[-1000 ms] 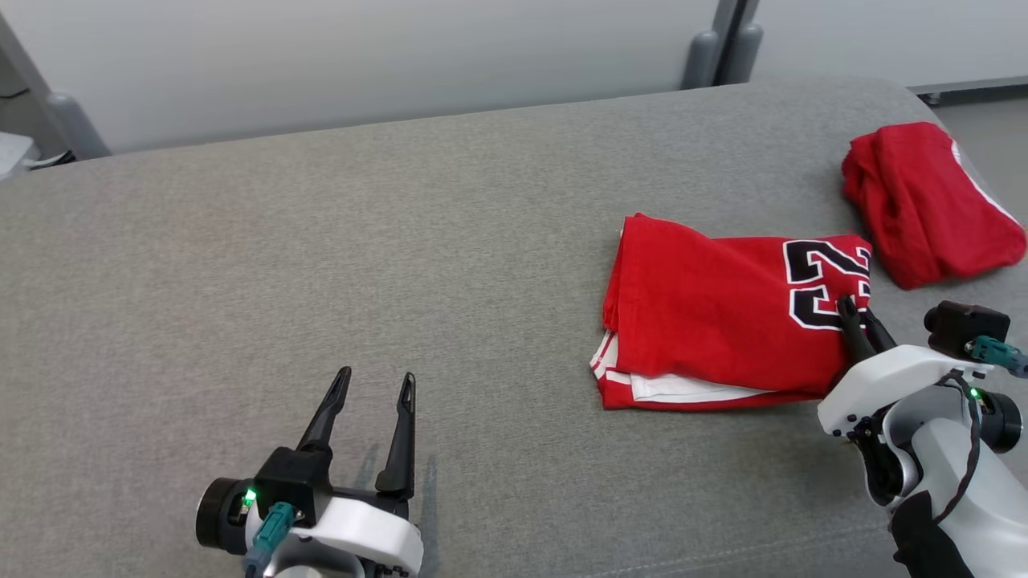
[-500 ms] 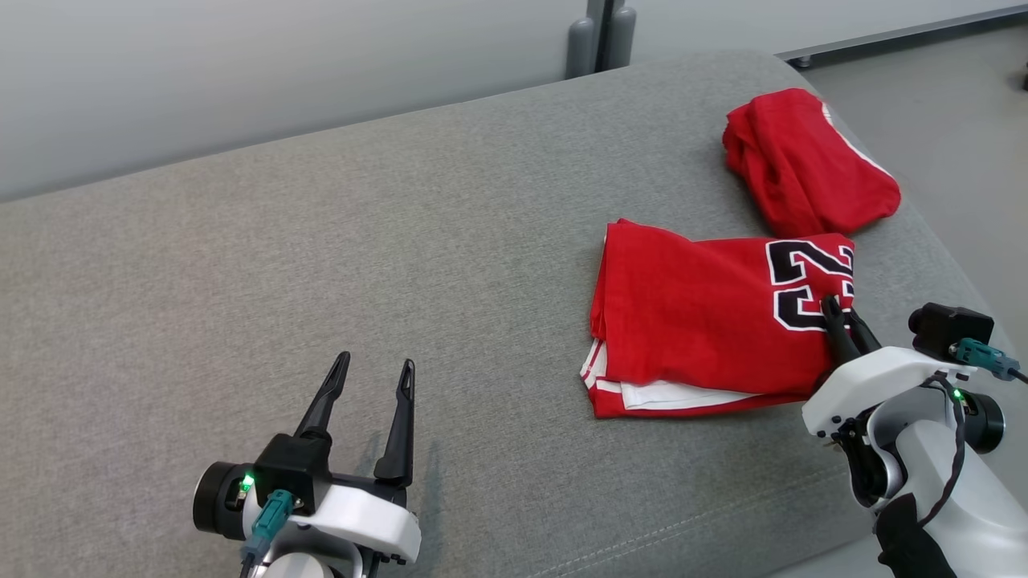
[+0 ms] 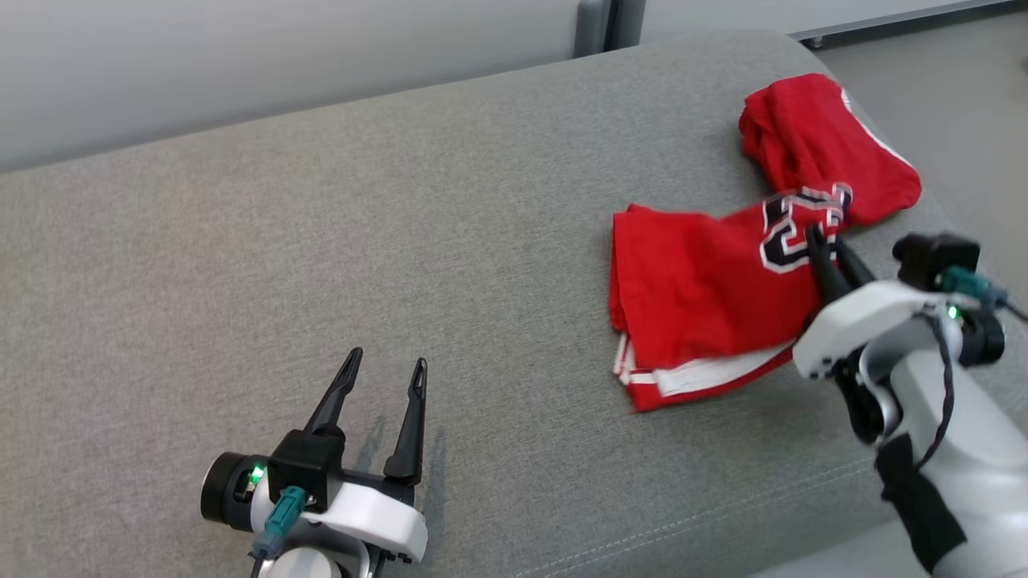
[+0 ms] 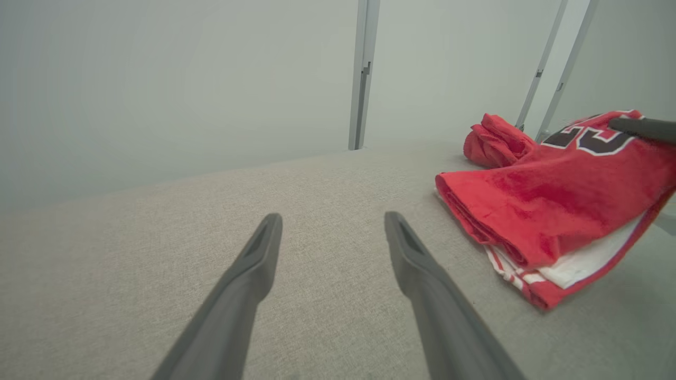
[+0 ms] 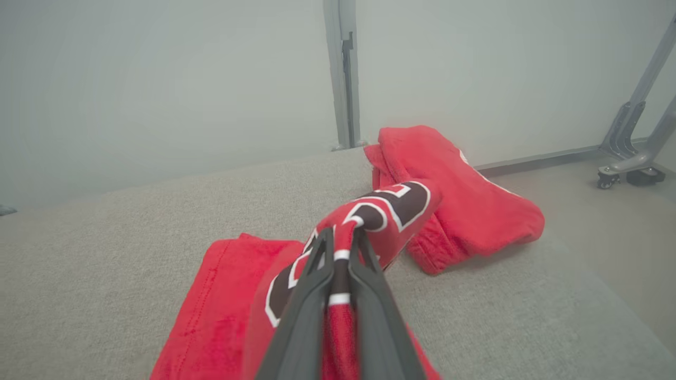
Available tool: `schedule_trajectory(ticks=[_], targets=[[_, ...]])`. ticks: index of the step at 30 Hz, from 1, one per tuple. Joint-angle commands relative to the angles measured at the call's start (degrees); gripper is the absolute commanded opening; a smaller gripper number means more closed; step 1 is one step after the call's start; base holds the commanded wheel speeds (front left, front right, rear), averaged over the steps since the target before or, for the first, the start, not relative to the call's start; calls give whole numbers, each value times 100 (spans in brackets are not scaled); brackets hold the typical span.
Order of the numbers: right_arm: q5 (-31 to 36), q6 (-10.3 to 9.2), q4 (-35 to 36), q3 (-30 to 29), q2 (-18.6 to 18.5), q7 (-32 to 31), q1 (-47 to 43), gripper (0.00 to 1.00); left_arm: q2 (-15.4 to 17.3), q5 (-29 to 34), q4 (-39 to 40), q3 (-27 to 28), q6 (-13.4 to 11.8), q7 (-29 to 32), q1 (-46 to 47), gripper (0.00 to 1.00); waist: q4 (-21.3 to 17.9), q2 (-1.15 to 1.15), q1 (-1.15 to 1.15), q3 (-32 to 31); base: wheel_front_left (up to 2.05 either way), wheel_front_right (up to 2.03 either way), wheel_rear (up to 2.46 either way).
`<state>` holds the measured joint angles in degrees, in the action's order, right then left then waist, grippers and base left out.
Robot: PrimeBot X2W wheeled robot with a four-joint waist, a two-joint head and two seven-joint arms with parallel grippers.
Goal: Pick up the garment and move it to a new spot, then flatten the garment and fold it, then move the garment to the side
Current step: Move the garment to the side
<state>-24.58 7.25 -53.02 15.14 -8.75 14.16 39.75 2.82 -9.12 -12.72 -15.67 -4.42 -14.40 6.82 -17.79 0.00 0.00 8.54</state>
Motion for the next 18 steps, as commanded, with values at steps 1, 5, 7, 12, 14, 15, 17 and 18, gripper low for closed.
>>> schedule_trajectory(ticks=[1, 5, 7, 12, 14, 15, 17, 18], targets=[[4, 24, 111, 109, -64, 84, 257, 0, 29, 69, 139, 160, 66, -60, 340, 100, 75, 0, 0, 88, 0, 0, 0], [-102, 24, -12, 243, -202, 84, 776, 0, 30, 111, 159, 133, 91, -60, 435, 100, 200, 0, 0, 283, 0, 0, 0], [-165, 24, -123, 311, -284, 81, 1028, 0, 29, 126, 168, 117, 105, -60, 492, 100, 268, 0, 0, 382, 0, 0, 0], [-369, 24, -363, 476, -488, 62, 1572, 0, 34, 168, 190, 83, 133, -60, 635, 100, 405, 0, 0, 646, 0, 0, 0], [-461, 24, -441, 531, -581, 64, 1743, 0, 45, 191, 192, 71, 138, -60, 695, 100, 441, 0, 0, 763, 0, 0, 0], [-497, 24, -491, 548, -644, 64, 1828, 0, 53, 205, 192, 63, 142, -60, 731, 100, 457, 0, 0, 829, 0, 0, 0], [-570, 24, -573, 575, -758, 67, 1991, 0, 69, 235, 193, 45, 149, -60, 816, 100, 485, 0, 0, 972, 0, 0, 0], [-603, 24, -607, 582, -815, 69, 2067, 0, 77, 249, 199, 37, 150, -60, 861, 100, 494, 0, 0, 1043, 0, 0, 0]])
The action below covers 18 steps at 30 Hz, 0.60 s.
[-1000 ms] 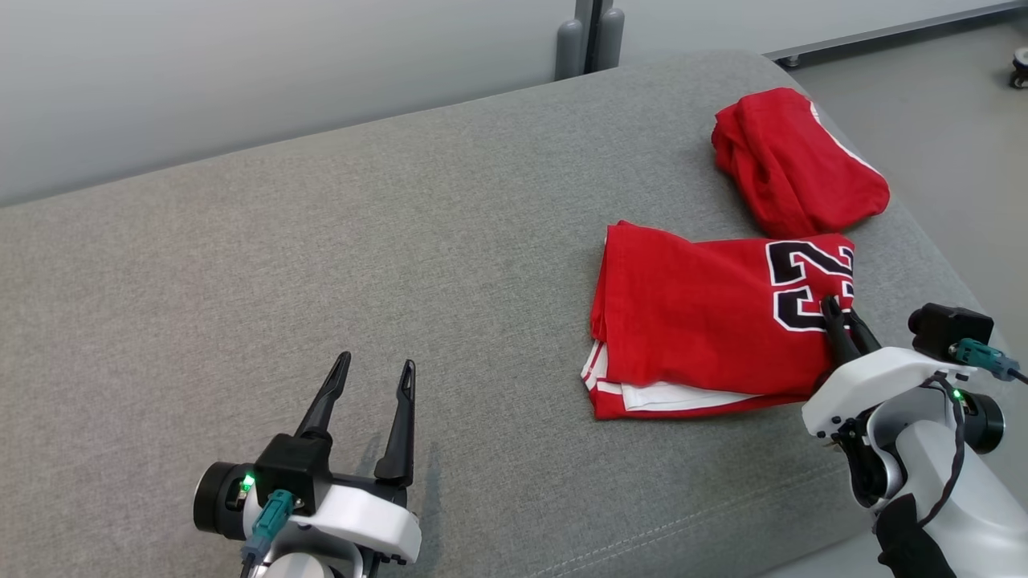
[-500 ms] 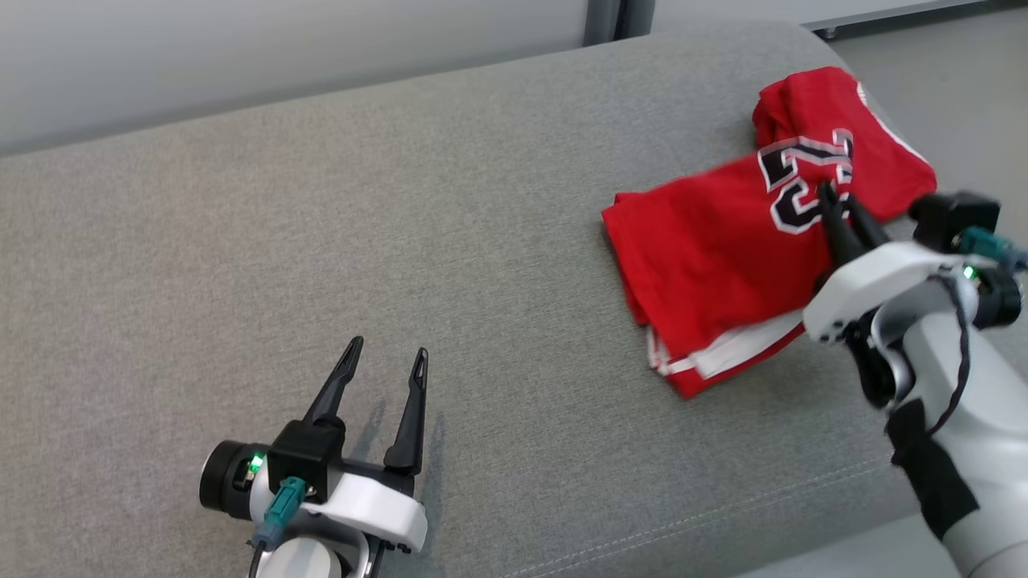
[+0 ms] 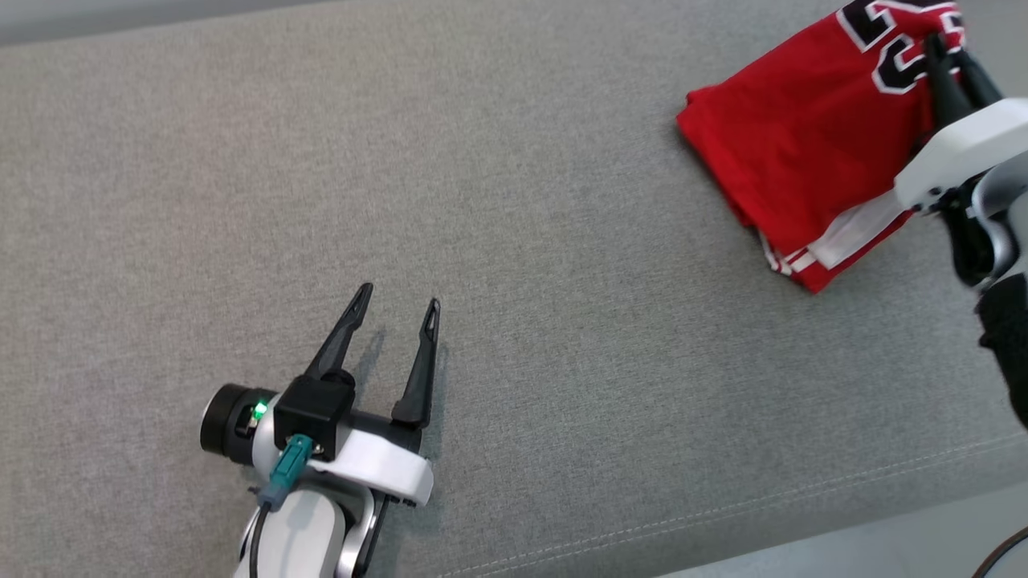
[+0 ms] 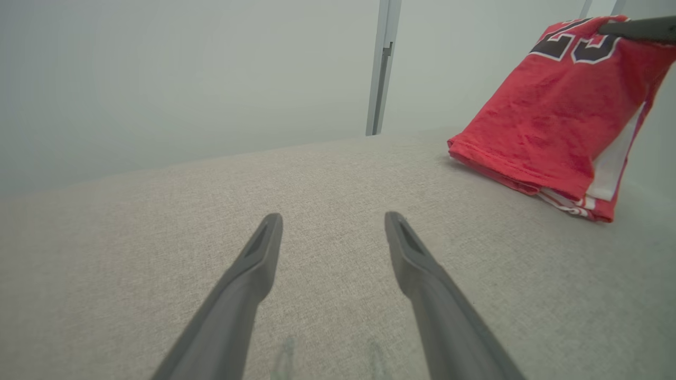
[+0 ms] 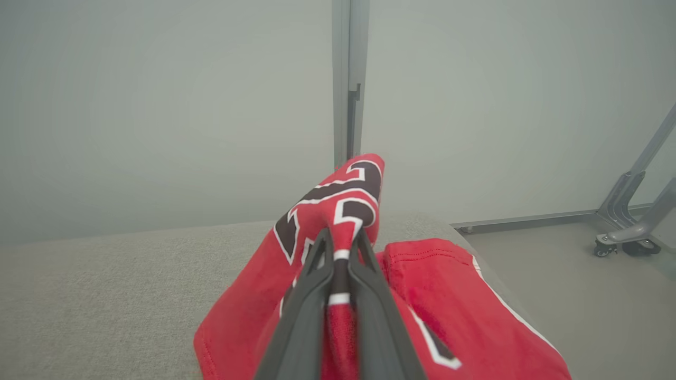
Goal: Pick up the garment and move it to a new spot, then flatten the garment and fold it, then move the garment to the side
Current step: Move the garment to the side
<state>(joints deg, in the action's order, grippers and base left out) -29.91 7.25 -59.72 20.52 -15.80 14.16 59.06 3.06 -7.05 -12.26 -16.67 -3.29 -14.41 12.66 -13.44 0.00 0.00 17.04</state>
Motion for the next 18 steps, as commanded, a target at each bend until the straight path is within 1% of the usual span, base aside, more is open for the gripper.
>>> schedule_trajectory(ticks=[1, 5, 6, 9, 18], targets=[[-101, 24, 37, 46, -164, 71, 208, 0, 61, 57, 156, 129, 35, -59, 318, 100, 64, 0, 0, 260, 0, 0, 0], [-219, 24, -14, -13, -357, 79, 422, 0, 93, 98, 163, 111, 18, -59, 450, 100, 48, 0, 0, 487, 0, 0, 0], [-219, 24, -14, -13, -357, 79, 422, 0, 93, 98, 163, 111, 18, -59, 450, 100, 48, 0, 0, 487, 0, 0, 0], [-273, 24, 40, -168, -464, 82, 531, 0, 141, 121, 149, 106, 6, -58, 501, 100, -27, 0, 0, 586, 0, 0, 0], [-110, 24, 149, -649, -696, 83, 506, 0, 227, 151, 184, 48, -7, 24, 614, 100, -186, 0, 0, 697, 0, 0, 0]])
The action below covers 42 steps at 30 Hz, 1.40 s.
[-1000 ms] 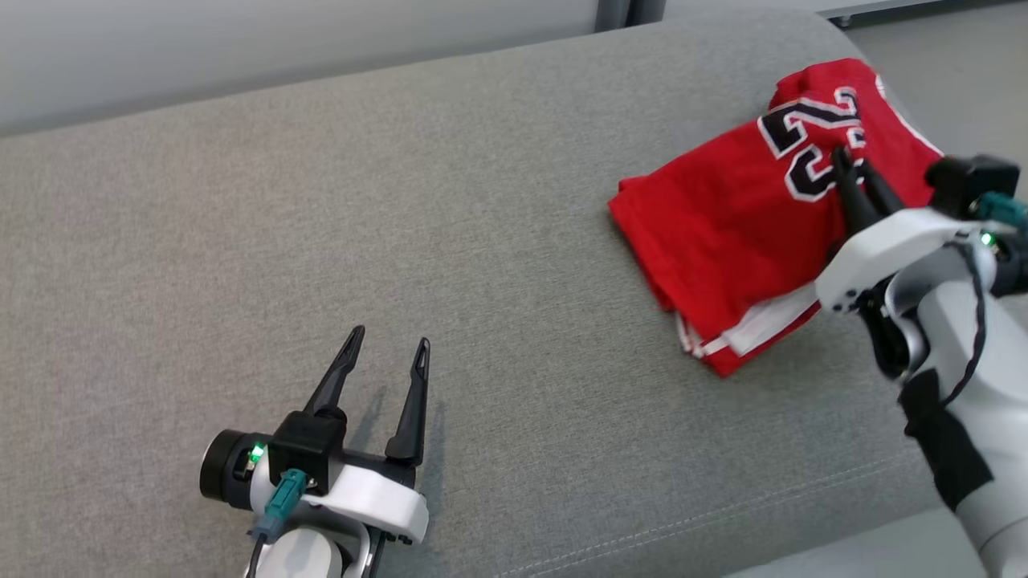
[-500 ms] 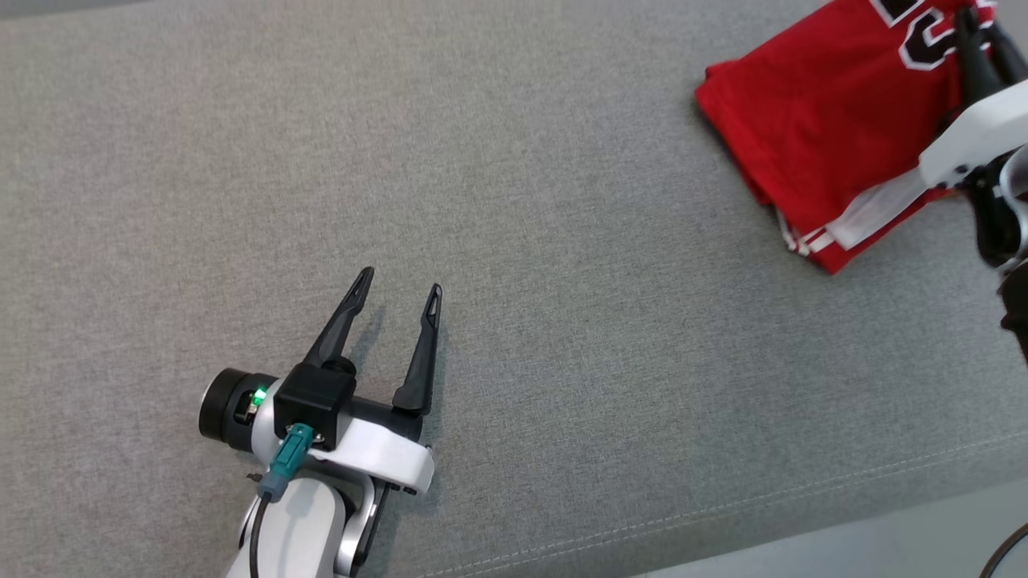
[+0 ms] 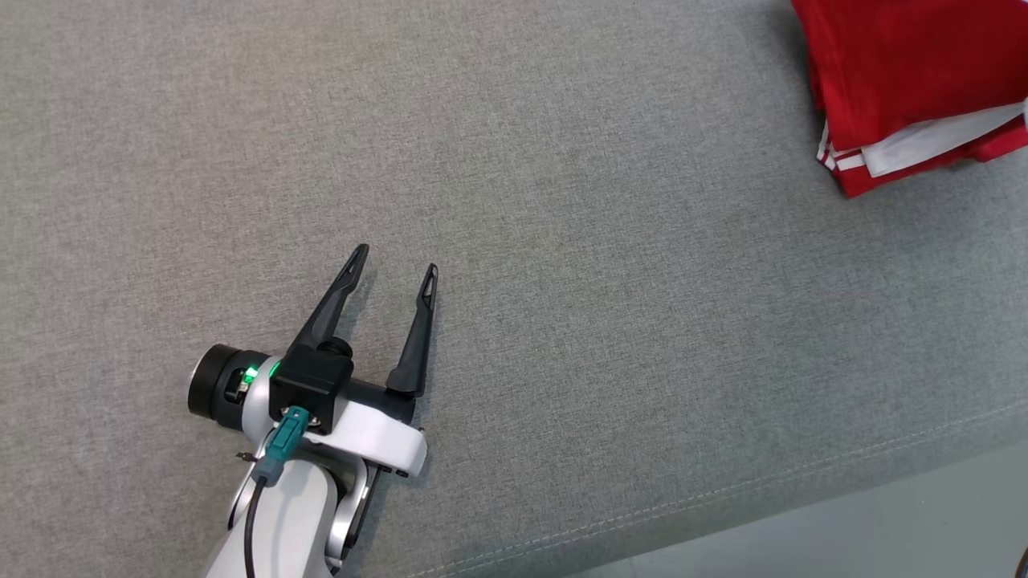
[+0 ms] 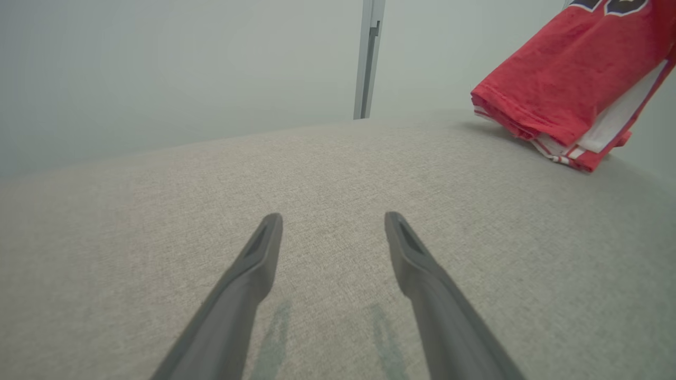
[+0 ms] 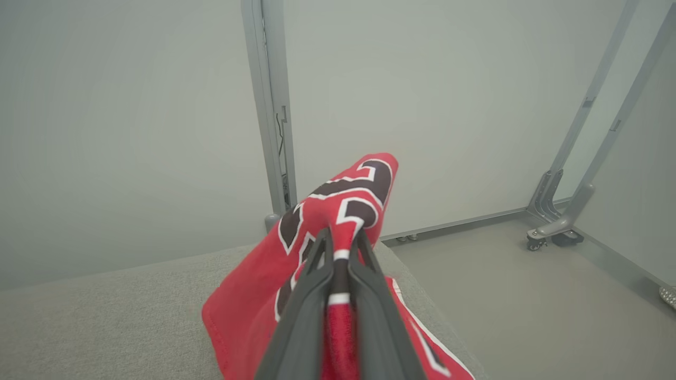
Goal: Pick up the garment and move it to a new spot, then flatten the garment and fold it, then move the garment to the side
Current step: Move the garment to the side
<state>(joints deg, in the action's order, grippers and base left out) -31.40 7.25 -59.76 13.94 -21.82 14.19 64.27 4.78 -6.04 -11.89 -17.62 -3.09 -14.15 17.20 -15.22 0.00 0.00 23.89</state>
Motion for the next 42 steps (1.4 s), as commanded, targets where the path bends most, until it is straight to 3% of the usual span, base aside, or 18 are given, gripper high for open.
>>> schedule_trajectory(ticks=[1, 12, 13, 14, 15, 16, 24, 26, 30, 37, 42], targets=[[73, 24, 130, -24, -116, 80, -28, 0, 62, 53, 160, 129, -26, 8, 165, 100, -11, 0, 0, 30, 0, 0, 0], [641, 24, -500, -463, -318, 80, 240, 0, 158, 126, 376, -7, -3, 184, 351, 100, 188, 0, 0, 455, 0, 0, 0], [721, 24, -570, -552, -347, 80, 282, 17, 165, 129, 397, -17, -1, 194, 370, 100, 220, 0, 0, 485, 0, 0, 0], [826, 24, -616, -644, -387, 80, 322, 47, 170, 134, 419, -23, -5, 200, 389, 100, 252, 0, 0, 514, 0, 0, 0], [928, 24, -671, -742, -416, 81, 349, 83, 174, 135, 437, -31, -6, 207, 405, 100, 283, 0, 0, 539, 0, 0, 0], [1029, 24, -739, -863, -449, 81, 373, 100, 178, 136, 451, -34, -11, 210, 419, 100, 304, 0, 0, 557, 0, 0, 0], [2329, 24, -886, -2186, -578, 81, 447, 100, 180, 97, 452, -64, -55, 207, 440, 100, 362, 0, 0, 556, 0, 0, 0], [2871, 24, -619, -2638, -272, 81, 309, 100, 158, 56, 410, -70, -81, 177, 424, 100, 362, 0, 0, 447, 0, 0, 0], [3335, 24, -251, -3020, 259, 81, 82, 100, 113, -45, 344, -61, -108, 122, 386, 100, 382, 0, 0, 253, 0, 0, 0], [3443, 24, 629, -2898, 884, 81, -563, 100, 28, -258, 249, 31, -201, 0, 274, 100, 507, 0, 0, -174, 0, 0, 0], [3021, 24, 1305, -2392, 1149, 81, -1264, 100, -40, -469, 199, 147, -287, -63, 80, 100, 664, 0, 0, -636, 0, 0, 0]])
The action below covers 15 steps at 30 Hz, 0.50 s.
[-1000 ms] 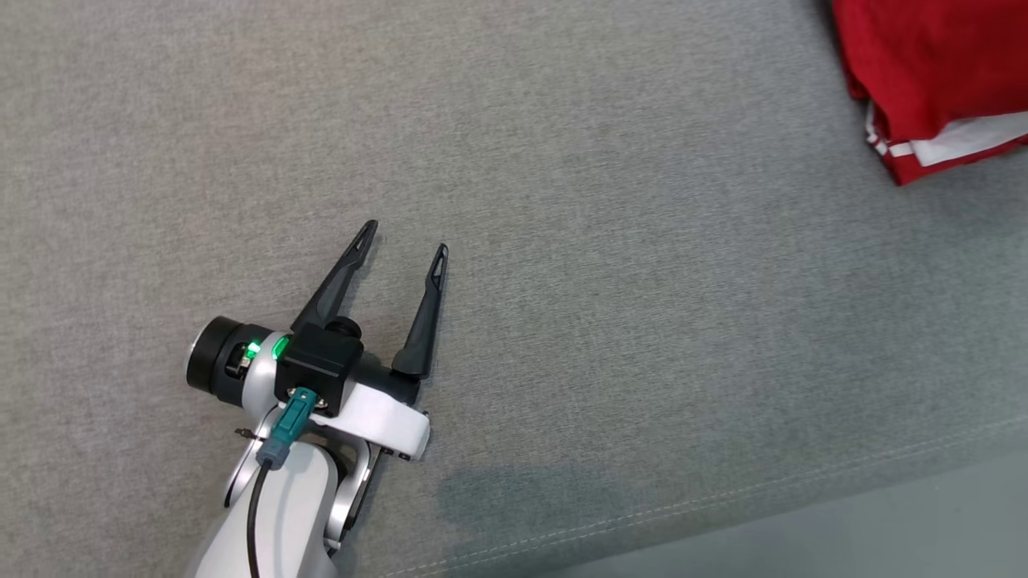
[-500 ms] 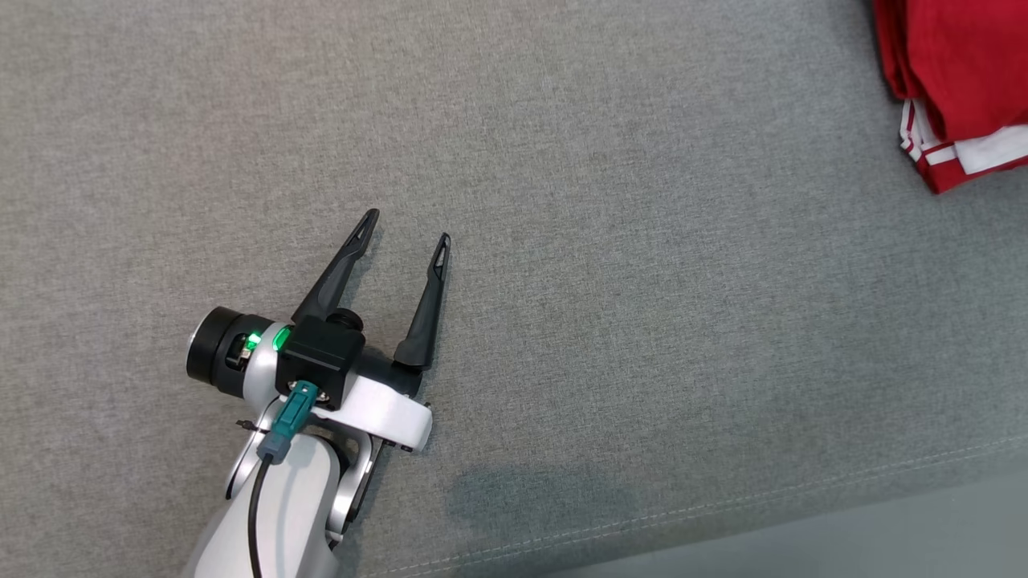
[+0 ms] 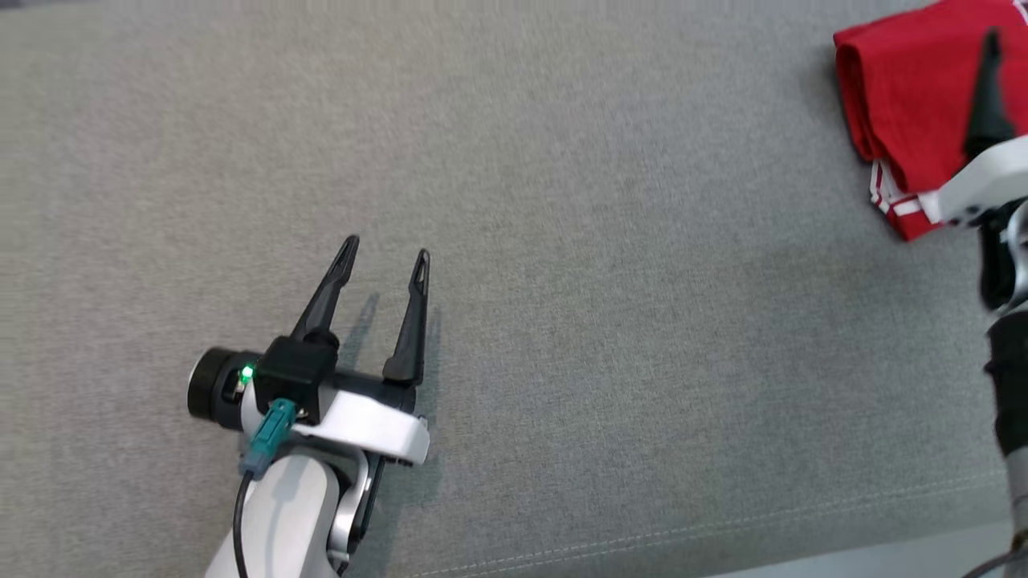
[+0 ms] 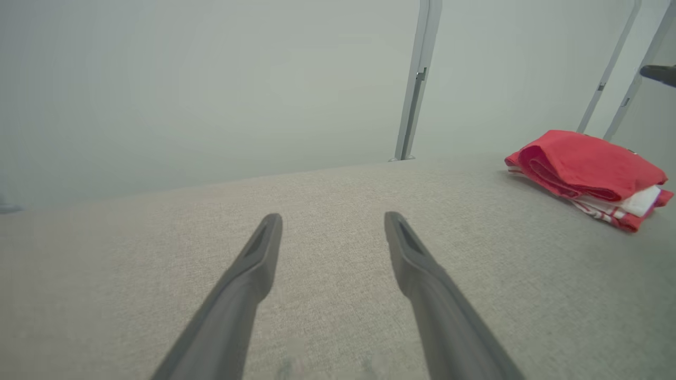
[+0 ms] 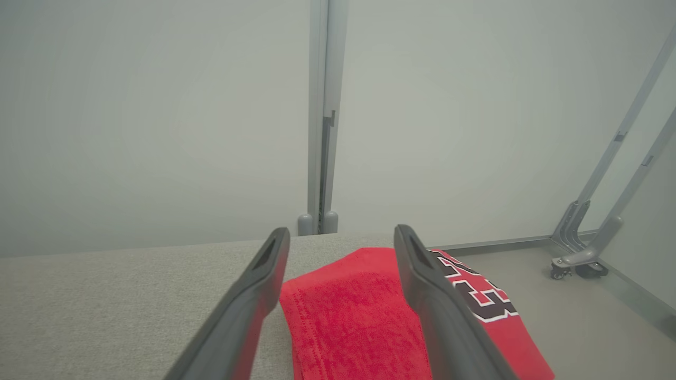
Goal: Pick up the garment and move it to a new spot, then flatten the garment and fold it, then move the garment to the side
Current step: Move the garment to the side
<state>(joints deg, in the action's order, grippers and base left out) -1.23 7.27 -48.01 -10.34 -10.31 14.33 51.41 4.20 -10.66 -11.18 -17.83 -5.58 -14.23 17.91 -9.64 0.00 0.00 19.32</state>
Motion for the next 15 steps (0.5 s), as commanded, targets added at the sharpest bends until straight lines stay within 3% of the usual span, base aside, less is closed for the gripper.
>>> schedule_trajectory(ticks=[1, 8, 15], targets=[[-134, 22, 290, 167, -1, 67, -126, 100, 6, -48, 126, 194, -56, -61, -40, 100, 141, 0, 0, -278, 0, 0, 0], [-882, 22, 1235, 925, -33, 67, -1083, 100, -65, -363, 333, 506, -175, -74, -427, 100, 363, 0, 0, -905, 0, 0, 0], [-1031, 22, 1882, 1126, 143, 67, -1942, 100, -99, -411, 609, 834, -230, -75, -731, 100, 541, 0, 0, -1486, 0, 0, 0]])
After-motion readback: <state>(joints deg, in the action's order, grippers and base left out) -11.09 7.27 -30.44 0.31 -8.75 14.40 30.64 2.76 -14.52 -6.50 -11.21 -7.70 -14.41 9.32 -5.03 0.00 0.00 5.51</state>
